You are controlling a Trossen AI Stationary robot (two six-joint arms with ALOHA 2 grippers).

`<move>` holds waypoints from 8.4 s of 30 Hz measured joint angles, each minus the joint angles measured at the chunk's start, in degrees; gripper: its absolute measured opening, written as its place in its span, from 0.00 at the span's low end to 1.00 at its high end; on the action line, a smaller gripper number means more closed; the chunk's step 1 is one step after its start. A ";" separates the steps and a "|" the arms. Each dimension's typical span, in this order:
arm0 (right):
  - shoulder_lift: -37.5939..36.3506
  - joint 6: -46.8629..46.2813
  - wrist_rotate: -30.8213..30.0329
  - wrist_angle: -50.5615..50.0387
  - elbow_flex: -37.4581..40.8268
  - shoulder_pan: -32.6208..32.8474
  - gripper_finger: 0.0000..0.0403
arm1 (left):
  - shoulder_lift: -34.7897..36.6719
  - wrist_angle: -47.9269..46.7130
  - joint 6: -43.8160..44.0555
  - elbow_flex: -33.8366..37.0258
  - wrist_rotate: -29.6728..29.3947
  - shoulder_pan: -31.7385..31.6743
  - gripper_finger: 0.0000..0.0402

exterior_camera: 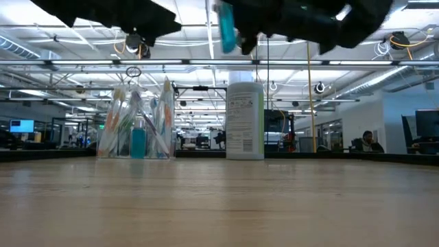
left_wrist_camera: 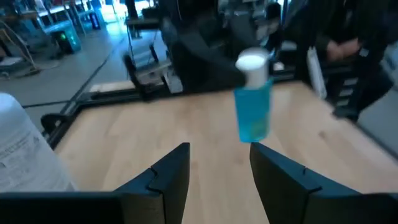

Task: Pick & Place toothbrushing station
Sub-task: Put the mouthwash into the middle of the transparent organizer

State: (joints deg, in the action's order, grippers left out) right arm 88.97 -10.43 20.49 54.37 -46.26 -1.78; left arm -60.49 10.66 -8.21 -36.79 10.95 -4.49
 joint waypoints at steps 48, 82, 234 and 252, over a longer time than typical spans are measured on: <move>5.68 8.45 11.29 -9.86 -13.73 2.30 0.25 | -17.05 28.25 -1.24 -2.18 25.52 -0.49 0.44; 5.68 13.15 12.59 -10.52 -13.73 2.28 0.25 | -17.66 26.79 -0.01 -2.20 23.40 1.68 0.44; 1.99 18.53 -32.46 -8.75 -8.61 7.32 0.39 | -20.66 29.28 -3.67 -2.24 -24.27 9.42 0.38; -4.61 18.20 -34.09 -37.81 -8.59 7.37 0.39 | -20.65 2.91 3.60 -2.24 -32.03 9.49 0.37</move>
State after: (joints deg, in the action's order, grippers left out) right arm 84.36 7.77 -13.60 16.57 -54.85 5.58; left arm -81.14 13.57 -4.61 -39.03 -21.08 4.99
